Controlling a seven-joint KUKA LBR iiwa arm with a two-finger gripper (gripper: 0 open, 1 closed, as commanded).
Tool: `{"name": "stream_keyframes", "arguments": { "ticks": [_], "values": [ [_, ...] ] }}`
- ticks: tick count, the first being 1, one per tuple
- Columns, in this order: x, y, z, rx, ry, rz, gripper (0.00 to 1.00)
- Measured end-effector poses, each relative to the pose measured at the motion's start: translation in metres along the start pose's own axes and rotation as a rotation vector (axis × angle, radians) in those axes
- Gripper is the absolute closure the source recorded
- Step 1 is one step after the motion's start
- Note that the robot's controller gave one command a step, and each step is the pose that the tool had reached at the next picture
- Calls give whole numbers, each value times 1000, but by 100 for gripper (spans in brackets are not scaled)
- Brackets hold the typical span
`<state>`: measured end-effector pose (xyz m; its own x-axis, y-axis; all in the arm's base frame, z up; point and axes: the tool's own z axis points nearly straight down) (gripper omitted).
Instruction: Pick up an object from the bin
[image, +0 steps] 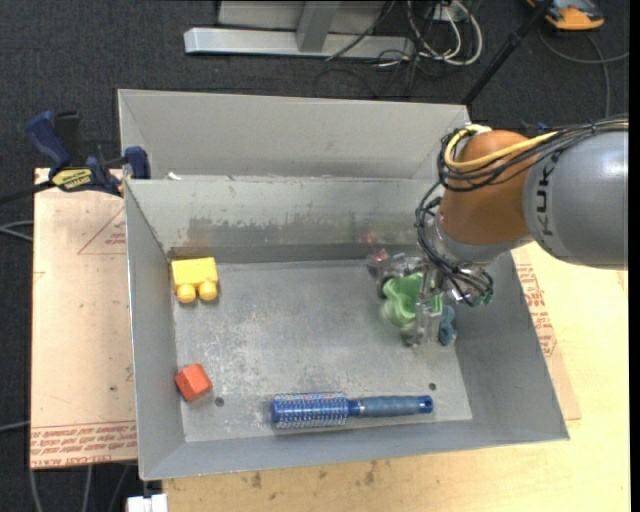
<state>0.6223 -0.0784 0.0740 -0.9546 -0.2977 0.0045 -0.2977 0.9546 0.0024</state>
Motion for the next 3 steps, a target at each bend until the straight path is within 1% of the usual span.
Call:
{"name": "stream_keyframes", "arguments": {
  "ticks": [1,2,3],
  "values": [
    [-1,1,1,2,-9,2,100],
    [-1,1,1,2,-8,2,0],
    [9,-75,-29,5,-12,-68,0]
  ]
}}
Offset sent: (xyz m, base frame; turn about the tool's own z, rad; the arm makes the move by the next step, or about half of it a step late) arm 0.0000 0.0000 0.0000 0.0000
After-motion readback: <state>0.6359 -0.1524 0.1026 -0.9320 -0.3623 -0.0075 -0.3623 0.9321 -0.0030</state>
